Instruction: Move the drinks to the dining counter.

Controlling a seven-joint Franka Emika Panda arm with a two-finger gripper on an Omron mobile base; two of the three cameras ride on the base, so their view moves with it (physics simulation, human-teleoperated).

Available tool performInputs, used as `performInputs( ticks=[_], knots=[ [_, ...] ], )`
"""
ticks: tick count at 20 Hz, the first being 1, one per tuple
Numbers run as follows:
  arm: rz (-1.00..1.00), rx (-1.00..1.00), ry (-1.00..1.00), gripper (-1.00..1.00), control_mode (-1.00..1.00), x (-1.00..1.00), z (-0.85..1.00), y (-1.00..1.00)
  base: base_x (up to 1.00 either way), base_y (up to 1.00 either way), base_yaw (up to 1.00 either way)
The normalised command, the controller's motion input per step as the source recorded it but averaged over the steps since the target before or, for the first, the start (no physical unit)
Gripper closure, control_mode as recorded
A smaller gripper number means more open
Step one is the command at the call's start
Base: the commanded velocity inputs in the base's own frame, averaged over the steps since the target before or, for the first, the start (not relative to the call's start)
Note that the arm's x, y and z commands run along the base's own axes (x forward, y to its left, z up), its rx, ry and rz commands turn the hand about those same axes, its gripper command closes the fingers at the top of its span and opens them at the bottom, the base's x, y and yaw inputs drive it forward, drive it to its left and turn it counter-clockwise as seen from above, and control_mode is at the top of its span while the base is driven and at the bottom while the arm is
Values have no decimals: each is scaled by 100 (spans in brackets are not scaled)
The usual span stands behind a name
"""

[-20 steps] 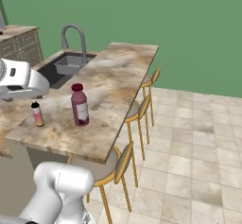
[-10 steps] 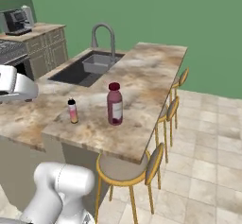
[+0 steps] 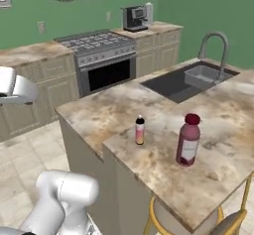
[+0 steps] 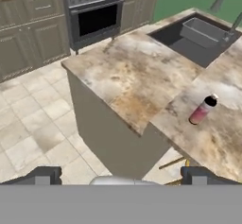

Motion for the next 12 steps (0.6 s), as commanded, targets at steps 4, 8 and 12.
performInputs(
  ticks=[4,8,12],
  knots=[
    [0,0,0,-100,100,0,0,0,6,1,93],
    [0,0,0,-100,100,0,0,0,9,2,87],
    [0,0,0,-100,100,0,0,0,13,4,73]
  ],
)
